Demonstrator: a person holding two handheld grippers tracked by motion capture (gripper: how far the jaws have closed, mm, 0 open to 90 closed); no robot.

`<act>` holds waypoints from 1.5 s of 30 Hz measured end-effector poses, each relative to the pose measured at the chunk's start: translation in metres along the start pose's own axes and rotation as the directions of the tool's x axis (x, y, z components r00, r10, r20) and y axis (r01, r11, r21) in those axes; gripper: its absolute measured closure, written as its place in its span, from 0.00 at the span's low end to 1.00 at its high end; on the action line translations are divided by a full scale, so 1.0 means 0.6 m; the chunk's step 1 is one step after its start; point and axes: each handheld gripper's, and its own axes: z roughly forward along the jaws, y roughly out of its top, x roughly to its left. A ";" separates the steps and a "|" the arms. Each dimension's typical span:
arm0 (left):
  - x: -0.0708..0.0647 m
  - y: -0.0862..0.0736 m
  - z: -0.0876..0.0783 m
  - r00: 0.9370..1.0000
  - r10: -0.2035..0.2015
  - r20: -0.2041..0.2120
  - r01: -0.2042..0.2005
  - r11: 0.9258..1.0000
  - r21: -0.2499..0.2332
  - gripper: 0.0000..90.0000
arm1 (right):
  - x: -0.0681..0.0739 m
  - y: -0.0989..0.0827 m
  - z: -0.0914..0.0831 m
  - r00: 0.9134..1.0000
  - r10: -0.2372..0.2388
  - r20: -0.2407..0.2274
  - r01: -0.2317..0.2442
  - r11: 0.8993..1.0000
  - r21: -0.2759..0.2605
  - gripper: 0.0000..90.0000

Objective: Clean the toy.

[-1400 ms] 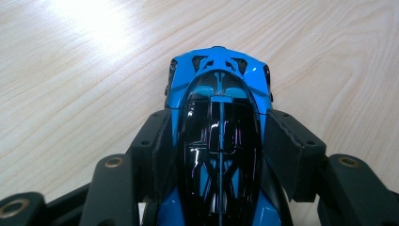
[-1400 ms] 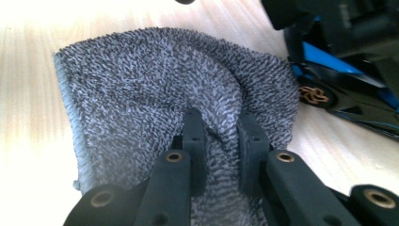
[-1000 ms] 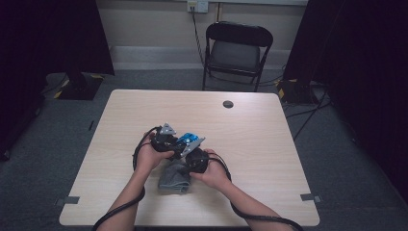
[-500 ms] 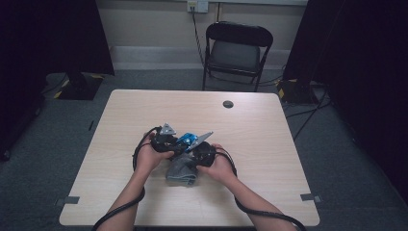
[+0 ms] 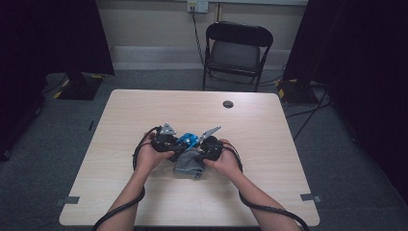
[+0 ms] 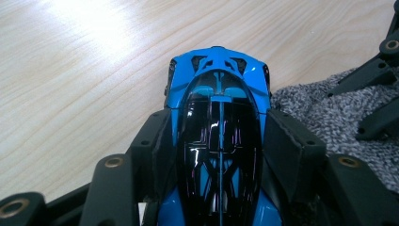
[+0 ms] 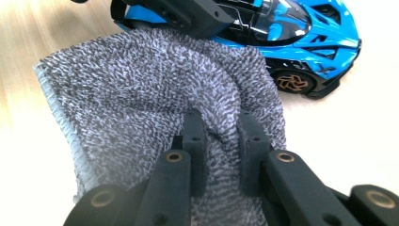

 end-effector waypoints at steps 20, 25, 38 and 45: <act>0.000 -0.002 0.000 1.000 -0.007 0.000 0.007 1.000 -0.014 0.48 | -0.026 -0.006 -0.008 0.999 0.047 0.017 -0.047 0.999 -0.004 0.85; 0.001 -0.003 0.000 1.000 -0.007 0.001 0.007 1.000 -0.014 0.48 | -0.029 -0.010 -0.013 0.999 0.044 0.028 -0.044 0.999 0.004 0.85; -0.001 -0.002 0.000 1.000 -0.007 -0.007 0.007 1.000 -0.011 0.48 | -0.071 -0.021 -0.029 0.988 0.109 0.110 -0.108 0.994 -0.011 0.85; 0.000 -0.002 0.000 1.000 -0.005 -0.008 0.005 1.000 -0.013 0.48 | -0.089 -0.024 -0.036 0.976 0.143 0.166 -0.140 0.990 -0.032 0.85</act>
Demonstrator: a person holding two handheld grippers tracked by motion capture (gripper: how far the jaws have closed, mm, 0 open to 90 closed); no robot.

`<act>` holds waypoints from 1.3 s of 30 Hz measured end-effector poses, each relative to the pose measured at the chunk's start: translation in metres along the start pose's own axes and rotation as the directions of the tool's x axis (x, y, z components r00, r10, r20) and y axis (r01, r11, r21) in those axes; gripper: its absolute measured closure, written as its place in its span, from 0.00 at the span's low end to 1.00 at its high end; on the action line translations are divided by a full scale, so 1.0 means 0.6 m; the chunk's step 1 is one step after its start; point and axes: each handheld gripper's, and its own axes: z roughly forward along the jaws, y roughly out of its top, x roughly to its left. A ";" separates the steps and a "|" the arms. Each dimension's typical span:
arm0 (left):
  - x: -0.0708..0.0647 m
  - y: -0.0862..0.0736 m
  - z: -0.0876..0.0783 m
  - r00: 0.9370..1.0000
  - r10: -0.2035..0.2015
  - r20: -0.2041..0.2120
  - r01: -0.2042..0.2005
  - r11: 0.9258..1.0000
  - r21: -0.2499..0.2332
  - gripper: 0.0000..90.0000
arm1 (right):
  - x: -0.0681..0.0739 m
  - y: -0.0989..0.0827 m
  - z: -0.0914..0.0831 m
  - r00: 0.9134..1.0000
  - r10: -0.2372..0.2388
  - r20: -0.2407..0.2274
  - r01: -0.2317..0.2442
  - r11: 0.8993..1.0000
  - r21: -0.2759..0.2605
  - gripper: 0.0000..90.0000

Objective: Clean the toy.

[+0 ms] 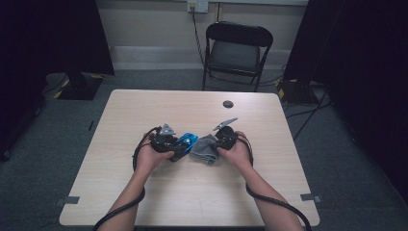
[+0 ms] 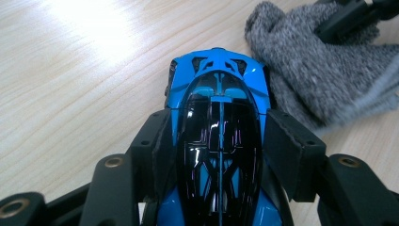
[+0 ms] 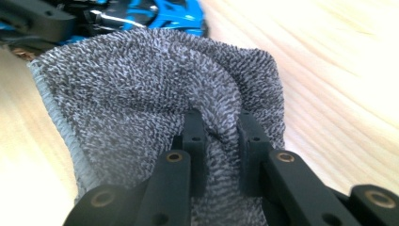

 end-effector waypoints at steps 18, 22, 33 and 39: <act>0.000 0.002 0.000 1.000 -0.007 0.003 0.007 1.000 0.007 0.48 | 0.002 -0.019 -0.063 0.998 -0.027 -0.060 0.022 0.996 -0.081 0.85; 0.000 0.003 0.001 1.000 -0.012 0.004 0.012 1.000 0.010 0.48 | 0.017 -0.025 -0.069 0.995 -0.051 -0.090 0.043 0.995 -0.093 0.85; 0.000 0.002 0.001 1.000 -0.011 0.004 0.011 1.000 0.011 0.48 | 0.068 -0.025 -0.065 0.978 -0.124 -0.165 0.110 0.989 -0.096 0.85; 0.000 0.002 0.000 1.000 -0.009 0.003 0.009 1.000 0.010 0.48 | 0.098 -0.023 -0.053 0.964 -0.169 -0.205 0.151 0.984 -0.099 0.85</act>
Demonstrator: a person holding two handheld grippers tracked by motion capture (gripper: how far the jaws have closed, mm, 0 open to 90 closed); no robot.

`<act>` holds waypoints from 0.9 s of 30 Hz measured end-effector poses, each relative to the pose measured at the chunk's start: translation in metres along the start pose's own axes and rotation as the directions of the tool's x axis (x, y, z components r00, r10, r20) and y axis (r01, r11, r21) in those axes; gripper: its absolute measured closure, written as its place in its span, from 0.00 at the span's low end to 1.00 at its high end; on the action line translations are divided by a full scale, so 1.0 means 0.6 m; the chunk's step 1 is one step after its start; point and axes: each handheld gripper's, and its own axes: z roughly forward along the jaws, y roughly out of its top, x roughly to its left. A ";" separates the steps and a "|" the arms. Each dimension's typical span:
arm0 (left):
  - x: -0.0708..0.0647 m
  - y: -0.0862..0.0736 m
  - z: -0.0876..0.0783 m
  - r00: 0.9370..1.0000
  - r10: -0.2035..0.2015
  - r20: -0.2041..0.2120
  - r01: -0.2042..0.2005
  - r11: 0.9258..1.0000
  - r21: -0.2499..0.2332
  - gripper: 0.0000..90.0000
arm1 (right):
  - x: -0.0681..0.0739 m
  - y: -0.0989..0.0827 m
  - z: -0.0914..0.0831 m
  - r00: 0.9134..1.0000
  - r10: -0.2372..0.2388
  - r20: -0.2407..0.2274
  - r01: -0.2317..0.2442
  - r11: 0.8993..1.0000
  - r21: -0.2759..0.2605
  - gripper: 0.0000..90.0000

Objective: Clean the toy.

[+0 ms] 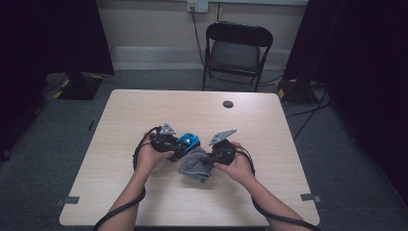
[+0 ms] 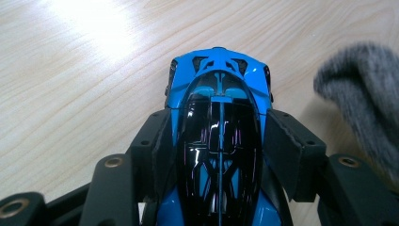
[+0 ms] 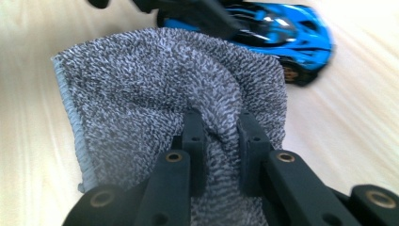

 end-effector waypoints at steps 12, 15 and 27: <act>-0.001 0.000 0.000 1.000 -0.005 -0.004 0.005 1.000 -0.006 0.48 | 0.051 0.021 0.048 0.995 -0.062 -0.081 0.063 0.998 0.014 0.84; 0.000 -0.001 0.000 1.000 -0.008 -0.002 0.008 1.000 -0.009 0.48 | 0.064 0.024 0.066 0.993 -0.064 -0.102 0.066 0.998 0.017 0.84; 0.000 -0.003 0.000 1.000 -0.005 0.001 0.005 1.000 -0.014 0.48 | 0.080 0.034 0.109 0.990 -0.074 -0.117 0.079 0.996 0.044 0.84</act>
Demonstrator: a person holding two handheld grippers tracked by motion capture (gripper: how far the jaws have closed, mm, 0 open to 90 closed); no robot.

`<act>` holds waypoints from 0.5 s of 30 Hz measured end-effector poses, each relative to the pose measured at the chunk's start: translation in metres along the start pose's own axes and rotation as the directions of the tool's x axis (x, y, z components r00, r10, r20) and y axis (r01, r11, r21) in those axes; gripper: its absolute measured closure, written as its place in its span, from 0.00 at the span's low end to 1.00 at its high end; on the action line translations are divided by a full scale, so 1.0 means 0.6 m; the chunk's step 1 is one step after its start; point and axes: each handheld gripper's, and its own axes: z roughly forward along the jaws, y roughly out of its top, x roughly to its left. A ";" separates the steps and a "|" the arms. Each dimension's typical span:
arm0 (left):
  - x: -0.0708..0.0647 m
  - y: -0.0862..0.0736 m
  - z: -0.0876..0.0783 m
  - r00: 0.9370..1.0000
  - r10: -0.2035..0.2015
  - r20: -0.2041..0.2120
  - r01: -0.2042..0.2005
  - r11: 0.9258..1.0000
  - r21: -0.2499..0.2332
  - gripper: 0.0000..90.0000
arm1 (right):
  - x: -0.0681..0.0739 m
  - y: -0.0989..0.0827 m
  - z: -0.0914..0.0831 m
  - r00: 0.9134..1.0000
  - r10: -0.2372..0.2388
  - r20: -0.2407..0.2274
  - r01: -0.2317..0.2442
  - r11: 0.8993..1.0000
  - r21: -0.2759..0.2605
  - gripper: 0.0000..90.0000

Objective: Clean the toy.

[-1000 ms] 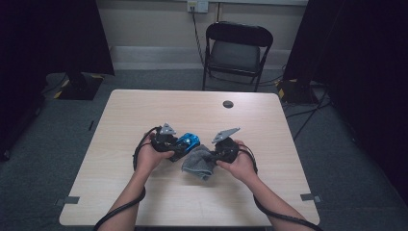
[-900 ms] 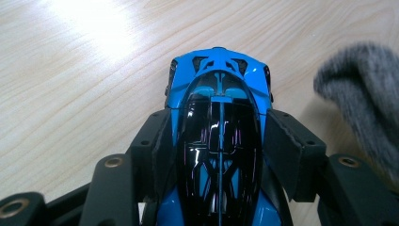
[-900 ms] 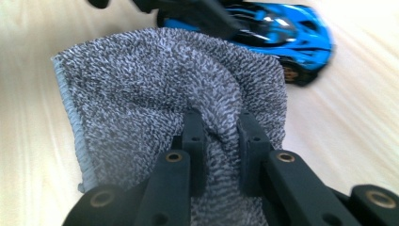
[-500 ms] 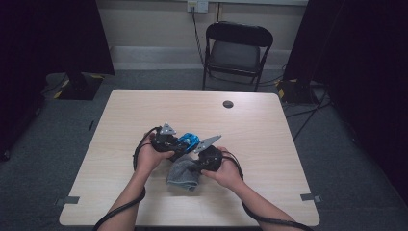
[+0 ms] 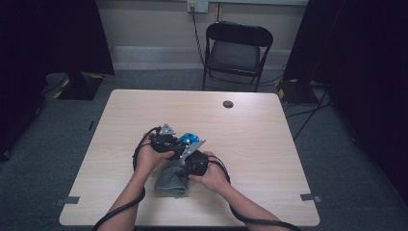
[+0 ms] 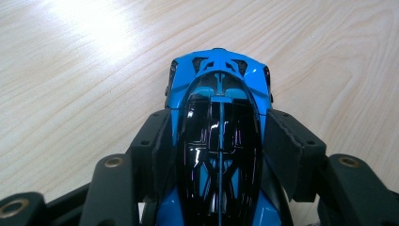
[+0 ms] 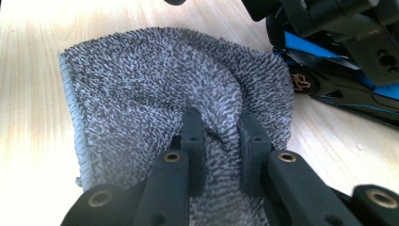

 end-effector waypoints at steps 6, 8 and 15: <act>-0.001 -0.001 0.001 1.000 -0.009 -0.009 0.009 1.000 -0.018 0.48 | -0.004 0.000 0.000 1.000 0.000 0.006 -0.001 1.000 0.006 0.84; -0.001 -0.001 0.000 1.000 -0.006 -0.010 0.006 1.000 -0.016 0.48 | -0.006 -0.001 0.000 1.000 0.010 0.009 -0.010 1.000 0.000 0.84; 0.000 -0.001 -0.001 1.000 0.008 -0.009 -0.008 1.000 -0.005 0.48 | -0.018 -0.006 -0.005 0.999 0.024 0.029 -0.024 1.000 -0.005 0.84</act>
